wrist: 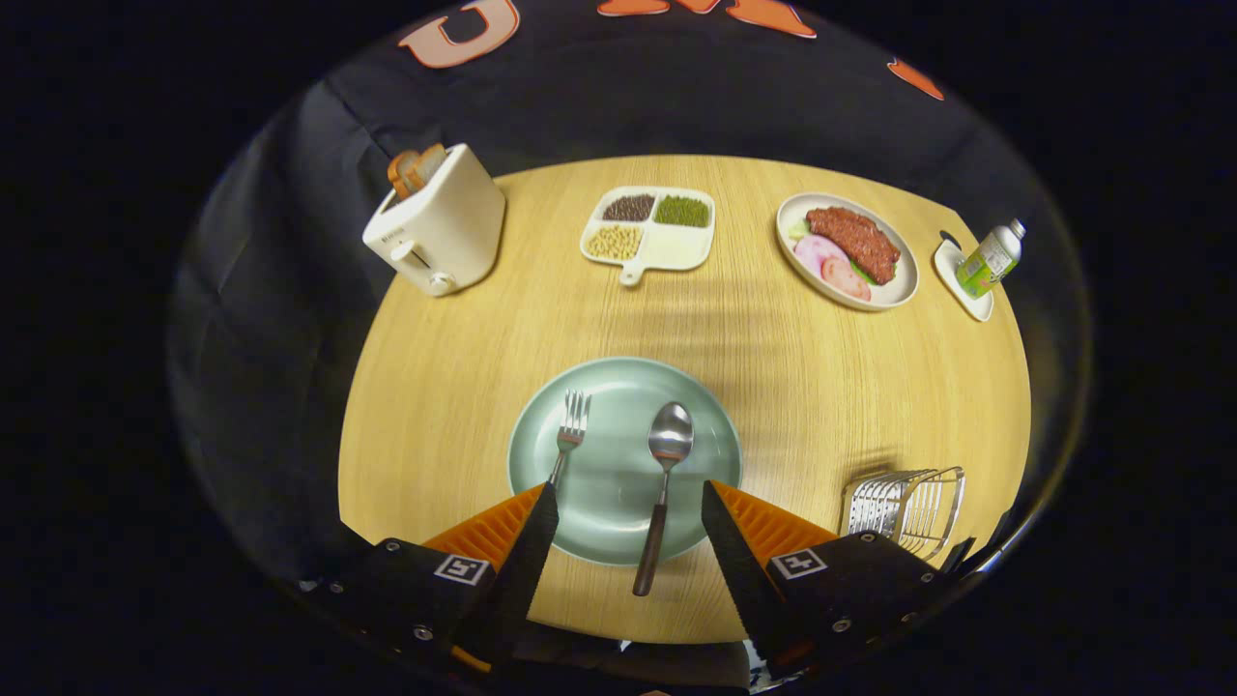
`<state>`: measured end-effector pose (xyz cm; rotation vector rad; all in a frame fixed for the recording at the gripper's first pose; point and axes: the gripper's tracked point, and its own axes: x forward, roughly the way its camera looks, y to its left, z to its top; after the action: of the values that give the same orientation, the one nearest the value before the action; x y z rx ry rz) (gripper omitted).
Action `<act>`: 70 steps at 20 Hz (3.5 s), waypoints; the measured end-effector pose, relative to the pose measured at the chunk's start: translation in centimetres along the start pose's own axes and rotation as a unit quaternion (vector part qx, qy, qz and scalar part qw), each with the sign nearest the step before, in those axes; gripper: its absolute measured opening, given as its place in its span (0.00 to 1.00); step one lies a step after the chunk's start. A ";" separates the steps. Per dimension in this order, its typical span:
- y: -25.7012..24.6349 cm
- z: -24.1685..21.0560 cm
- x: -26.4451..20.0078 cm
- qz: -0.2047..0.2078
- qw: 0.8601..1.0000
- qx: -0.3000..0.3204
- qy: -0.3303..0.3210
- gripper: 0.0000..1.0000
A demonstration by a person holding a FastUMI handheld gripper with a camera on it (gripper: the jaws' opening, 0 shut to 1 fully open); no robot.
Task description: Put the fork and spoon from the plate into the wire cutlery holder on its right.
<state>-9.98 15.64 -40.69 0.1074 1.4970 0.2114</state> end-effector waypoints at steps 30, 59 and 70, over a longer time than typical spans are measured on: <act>-1.9 -3.2 6.3 -0.011 0.995 0.066 0.073 0.06; -21.1 -7.7 -11.7 -0.058 0.988 0.130 -0.060 0.06; -22.7 -10.5 -8.9 -0.042 0.994 0.095 0.009 0.08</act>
<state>-19.28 -9.01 -37.32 0.1949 1.5350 0.0004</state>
